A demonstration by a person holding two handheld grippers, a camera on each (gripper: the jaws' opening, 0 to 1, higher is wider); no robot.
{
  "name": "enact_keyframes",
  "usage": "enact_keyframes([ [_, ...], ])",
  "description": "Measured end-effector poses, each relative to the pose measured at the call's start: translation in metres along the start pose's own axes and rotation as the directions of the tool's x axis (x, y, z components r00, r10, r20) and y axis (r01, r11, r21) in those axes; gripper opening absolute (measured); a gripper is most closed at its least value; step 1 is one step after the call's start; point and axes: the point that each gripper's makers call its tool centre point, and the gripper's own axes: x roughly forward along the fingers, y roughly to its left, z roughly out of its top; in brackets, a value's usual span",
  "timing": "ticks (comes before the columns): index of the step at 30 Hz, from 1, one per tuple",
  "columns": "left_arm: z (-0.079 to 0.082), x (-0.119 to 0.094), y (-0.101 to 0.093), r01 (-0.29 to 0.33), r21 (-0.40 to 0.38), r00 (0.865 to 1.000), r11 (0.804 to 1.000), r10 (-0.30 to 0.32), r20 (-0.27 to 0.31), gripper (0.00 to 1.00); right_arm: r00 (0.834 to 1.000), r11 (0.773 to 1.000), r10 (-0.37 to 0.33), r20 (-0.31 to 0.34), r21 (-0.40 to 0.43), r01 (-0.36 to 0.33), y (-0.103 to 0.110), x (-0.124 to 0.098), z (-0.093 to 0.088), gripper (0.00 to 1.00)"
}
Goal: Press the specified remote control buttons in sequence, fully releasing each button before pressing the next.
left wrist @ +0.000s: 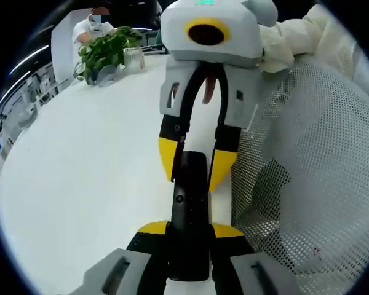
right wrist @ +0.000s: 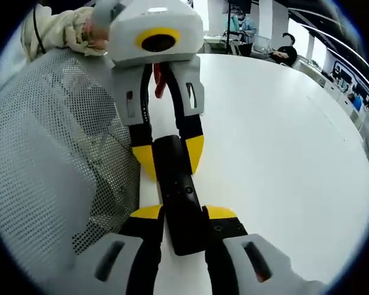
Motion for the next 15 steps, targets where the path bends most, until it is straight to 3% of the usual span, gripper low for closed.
enact_keyframes([
  [4,0.001,0.0,-0.001,-0.001,-0.006,1.0,1.0,0.001,0.007,0.25,0.994,0.995,-0.022,-0.104,-0.094,0.012,-0.002,-0.002,-0.015,0.26],
  [15,0.003,-0.001,-0.001,0.007,-0.077,0.999,0.997,-0.004,0.04,0.25,0.995,0.997,-0.032,-0.094,-0.077,0.025,-0.003,-0.001,-0.017,0.26],
])
